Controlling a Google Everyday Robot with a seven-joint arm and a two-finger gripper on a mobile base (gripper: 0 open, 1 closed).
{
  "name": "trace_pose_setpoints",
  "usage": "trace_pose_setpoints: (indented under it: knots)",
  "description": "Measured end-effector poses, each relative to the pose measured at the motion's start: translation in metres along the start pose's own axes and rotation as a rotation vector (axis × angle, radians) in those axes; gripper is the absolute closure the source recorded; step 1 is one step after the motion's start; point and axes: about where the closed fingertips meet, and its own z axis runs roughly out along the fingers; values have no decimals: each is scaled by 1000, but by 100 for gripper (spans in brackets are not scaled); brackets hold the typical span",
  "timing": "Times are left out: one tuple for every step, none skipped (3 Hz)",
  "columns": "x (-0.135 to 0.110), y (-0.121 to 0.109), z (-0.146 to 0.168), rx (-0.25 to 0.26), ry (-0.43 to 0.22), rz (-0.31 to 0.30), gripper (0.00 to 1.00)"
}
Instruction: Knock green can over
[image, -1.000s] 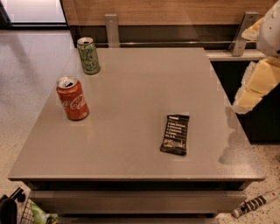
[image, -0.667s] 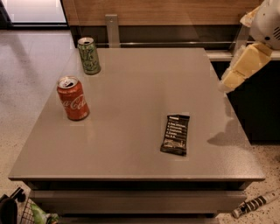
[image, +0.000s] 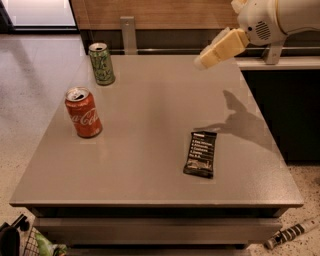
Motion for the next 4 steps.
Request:
trace_pose_setpoints:
  knots:
    - [-37,8,49,-83,-156,26,0]
    - [-37,8,49,-83,-156,26,0]
    - [-37,18,73,-104,-171,30,0]
    - [-41,37,121,-143,-220,53,0]
